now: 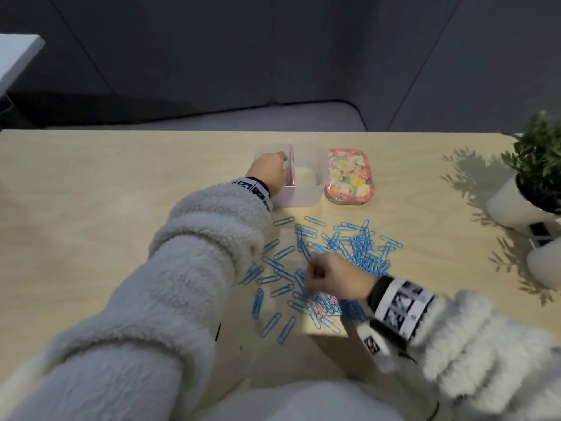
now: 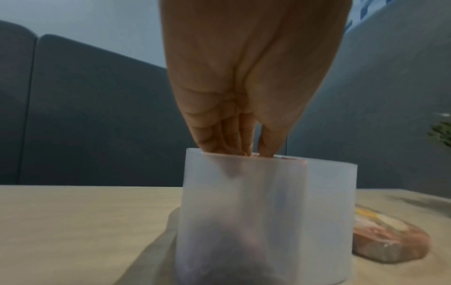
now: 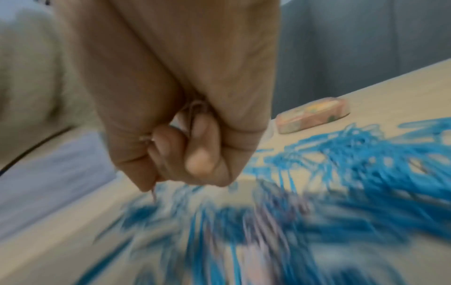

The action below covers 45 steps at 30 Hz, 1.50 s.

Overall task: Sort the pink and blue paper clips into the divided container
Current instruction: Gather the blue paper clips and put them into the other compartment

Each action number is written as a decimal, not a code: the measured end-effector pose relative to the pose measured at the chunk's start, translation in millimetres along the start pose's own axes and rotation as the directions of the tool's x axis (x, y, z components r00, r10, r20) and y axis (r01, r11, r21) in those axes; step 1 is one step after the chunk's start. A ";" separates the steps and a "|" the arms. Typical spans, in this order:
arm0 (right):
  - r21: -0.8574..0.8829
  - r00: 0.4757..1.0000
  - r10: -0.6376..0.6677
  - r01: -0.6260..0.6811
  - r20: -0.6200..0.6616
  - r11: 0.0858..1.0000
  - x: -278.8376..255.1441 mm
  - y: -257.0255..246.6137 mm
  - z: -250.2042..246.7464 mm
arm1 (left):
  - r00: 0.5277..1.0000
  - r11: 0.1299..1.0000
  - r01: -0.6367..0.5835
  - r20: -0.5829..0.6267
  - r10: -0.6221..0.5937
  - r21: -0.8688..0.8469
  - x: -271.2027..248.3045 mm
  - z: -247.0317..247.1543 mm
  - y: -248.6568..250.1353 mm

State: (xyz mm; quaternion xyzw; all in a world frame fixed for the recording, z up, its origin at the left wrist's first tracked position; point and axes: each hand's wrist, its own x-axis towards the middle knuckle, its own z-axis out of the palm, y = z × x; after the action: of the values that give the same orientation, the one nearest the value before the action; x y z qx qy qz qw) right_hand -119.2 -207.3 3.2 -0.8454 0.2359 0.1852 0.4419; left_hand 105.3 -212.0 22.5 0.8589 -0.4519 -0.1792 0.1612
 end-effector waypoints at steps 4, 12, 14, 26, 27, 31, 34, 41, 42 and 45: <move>0.148 0.998 -0.018 0.028 -0.064 0.989 27.6 -23.3 -63.5 | 0.997 0.979 0.047 -0.047 -0.058 -0.196 -12.9 -7.7 -5.7; 0.035 0.885 -0.070 0.097 -0.460 0.995 105.7 -81.6 -109.9 | 0.987 0.974 -0.083 -0.154 0.051 -0.213 -118.9 28.7 -24.8; -0.060 0.887 -0.105 0.087 -0.450 0.994 119.1 -85.9 -104.7 | 0.996 0.986 -0.090 -0.039 0.085 -0.137 -139.9 46.5 -31.3; -0.008 0.853 -0.226 0.252 -0.470 0.968 59.0 -52.5 -79.8 | 0.960 0.972 -0.226 0.158 0.233 -0.057 -175.3 84.3 -22.6; -0.006 0.884 -0.221 0.240 -0.413 0.971 44.5 -41.1 -71.3 | 0.950 0.967 -0.247 0.182 0.254 -0.062 -176.8 87.7 -20.1; -0.162 0.981 -0.142 0.120 -0.132 0.979 -6.3 7.3 -33.7 | 0.919 0.939 -0.332 0.252 0.302 0.086 -183.1 99.6 -14.8; -0.274 0.996 -0.086 0.073 -0.036 0.959 -27.9 30.9 -7.2 | 0.923 0.933 -0.338 0.235 0.304 0.120 -187.0 99.7 -20.1; -0.370 0.996 -0.045 0.014 -0.075 0.929 -44.8 59.2 21.8 | 0.857 0.836 -0.512 0.176 0.484 0.195 -198.3 108.1 -9.4; -0.364 0.995 -0.035 -0.002 -0.094 0.931 -46.6 62.3 22.7 | 0.847 0.825 -0.528 0.189 0.497 0.200 -198.3 109.5 -6.8; -0.305 0.983 0.008 -0.065 -0.184 0.950 -52.0 72.3 20.2 | 0.838 0.820 -0.540 0.210 0.503 0.192 -198.8 112.8 -8.4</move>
State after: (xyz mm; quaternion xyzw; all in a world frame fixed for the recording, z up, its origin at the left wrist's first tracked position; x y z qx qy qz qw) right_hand -204.6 -214.2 -28.4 -0.9129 0.2588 0.1508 0.2773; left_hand -44.6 -54.7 -48.6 0.6991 -0.6993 -0.1353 0.0633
